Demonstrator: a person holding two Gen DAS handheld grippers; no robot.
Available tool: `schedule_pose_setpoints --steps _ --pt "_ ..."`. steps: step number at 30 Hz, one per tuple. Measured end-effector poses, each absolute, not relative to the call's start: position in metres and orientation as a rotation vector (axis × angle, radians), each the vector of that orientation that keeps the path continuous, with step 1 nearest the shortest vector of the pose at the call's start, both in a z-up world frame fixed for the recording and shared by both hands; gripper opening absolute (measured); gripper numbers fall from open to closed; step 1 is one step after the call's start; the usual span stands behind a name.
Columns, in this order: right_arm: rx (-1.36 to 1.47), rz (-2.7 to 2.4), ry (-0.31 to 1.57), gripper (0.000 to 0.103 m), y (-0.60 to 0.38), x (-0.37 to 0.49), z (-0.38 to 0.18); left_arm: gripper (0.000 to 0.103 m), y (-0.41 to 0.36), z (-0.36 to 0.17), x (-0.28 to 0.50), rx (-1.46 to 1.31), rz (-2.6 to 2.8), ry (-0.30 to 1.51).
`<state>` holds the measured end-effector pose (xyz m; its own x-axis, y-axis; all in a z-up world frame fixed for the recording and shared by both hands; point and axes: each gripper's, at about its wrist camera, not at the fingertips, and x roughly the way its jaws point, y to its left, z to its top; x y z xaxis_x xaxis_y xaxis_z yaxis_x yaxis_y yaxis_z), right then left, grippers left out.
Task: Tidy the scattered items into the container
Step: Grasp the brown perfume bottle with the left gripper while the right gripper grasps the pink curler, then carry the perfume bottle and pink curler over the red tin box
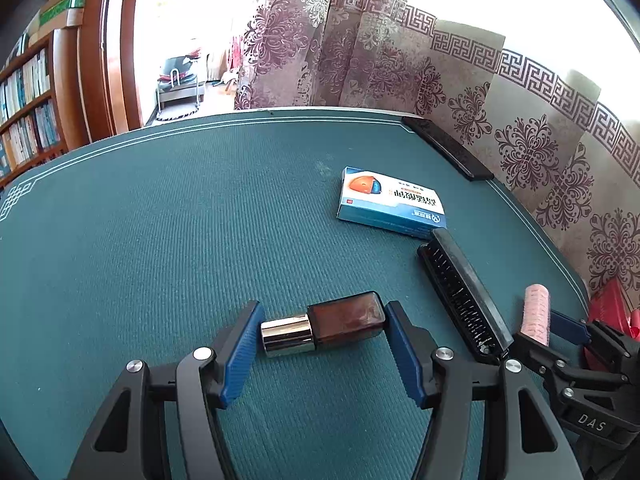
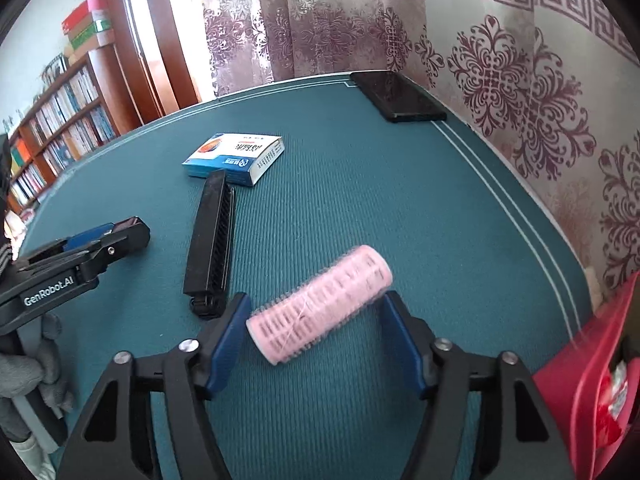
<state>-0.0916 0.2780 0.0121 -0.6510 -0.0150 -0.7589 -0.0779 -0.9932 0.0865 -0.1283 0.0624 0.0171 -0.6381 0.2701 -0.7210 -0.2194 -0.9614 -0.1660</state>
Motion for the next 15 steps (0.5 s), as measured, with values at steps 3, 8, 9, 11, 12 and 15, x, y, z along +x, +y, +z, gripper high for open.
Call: schedule_pose_setpoints --steps 3,8,9,11,12,15 --pt "-1.296 2.836 0.151 0.055 0.275 -0.089 0.013 0.063 0.063 0.017 -0.127 -1.166 2.618 -0.089" --pt "-1.317 2.87 0.195 0.041 0.273 -0.08 0.016 0.063 0.063 0.019 -0.124 -1.157 2.613 -0.097" --pt "-1.317 2.877 0.221 0.041 0.273 -0.079 0.017 0.063 0.064 0.02 -0.124 -1.153 2.611 -0.097" --pt "-1.312 2.896 0.263 0.041 0.273 -0.073 0.02 0.063 0.065 0.022 -0.122 -1.144 2.611 -0.096" --pt "-1.301 2.909 0.274 0.041 0.273 -0.069 0.024 0.063 0.066 0.024 -0.121 -1.137 2.61 -0.096" --pt "-1.27 2.94 0.295 0.041 0.27 -0.059 0.033 0.063 0.067 0.028 -0.119 -1.123 2.608 -0.099"
